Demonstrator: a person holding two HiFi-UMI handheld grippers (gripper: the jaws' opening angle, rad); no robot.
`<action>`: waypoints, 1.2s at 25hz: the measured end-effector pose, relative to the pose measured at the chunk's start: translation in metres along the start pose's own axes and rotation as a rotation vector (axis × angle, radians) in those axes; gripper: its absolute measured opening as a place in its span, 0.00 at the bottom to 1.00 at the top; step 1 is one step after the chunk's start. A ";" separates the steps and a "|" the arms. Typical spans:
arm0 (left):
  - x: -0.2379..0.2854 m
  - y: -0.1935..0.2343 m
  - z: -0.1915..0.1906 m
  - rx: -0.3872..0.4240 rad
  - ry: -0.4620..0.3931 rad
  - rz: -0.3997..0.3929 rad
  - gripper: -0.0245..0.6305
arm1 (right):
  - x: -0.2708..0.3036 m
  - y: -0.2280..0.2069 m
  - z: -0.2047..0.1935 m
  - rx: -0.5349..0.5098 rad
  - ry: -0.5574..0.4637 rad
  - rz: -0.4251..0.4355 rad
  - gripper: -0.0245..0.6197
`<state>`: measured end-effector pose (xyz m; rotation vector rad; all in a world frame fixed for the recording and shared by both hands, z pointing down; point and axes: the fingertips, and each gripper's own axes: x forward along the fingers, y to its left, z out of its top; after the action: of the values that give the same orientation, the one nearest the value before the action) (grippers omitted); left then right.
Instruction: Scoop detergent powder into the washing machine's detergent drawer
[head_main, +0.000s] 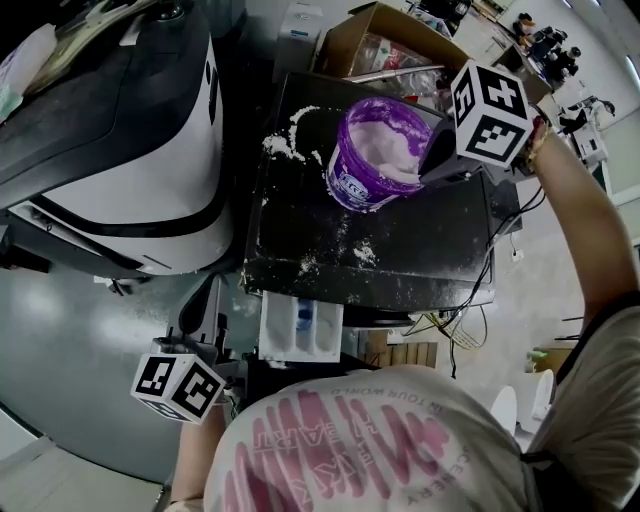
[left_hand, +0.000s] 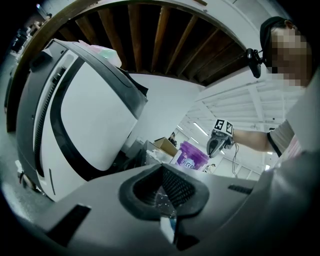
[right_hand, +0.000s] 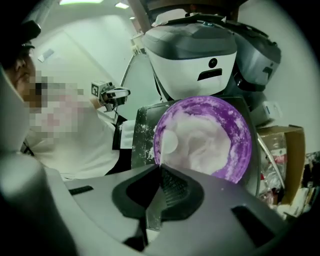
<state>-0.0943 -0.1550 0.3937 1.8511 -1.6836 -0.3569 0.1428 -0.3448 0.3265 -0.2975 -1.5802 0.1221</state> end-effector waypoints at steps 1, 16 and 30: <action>0.000 0.000 0.000 -0.001 -0.001 -0.001 0.04 | -0.001 0.001 0.001 0.020 -0.024 0.011 0.04; 0.009 -0.002 -0.001 0.002 0.012 -0.022 0.04 | -0.002 0.003 0.020 0.480 -0.447 0.219 0.04; 0.014 -0.010 -0.001 0.015 0.021 -0.032 0.04 | -0.007 0.002 0.037 0.825 -0.805 0.348 0.04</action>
<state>-0.0834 -0.1682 0.3910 1.8876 -1.6488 -0.3375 0.1064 -0.3408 0.3174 0.1650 -2.0821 1.2542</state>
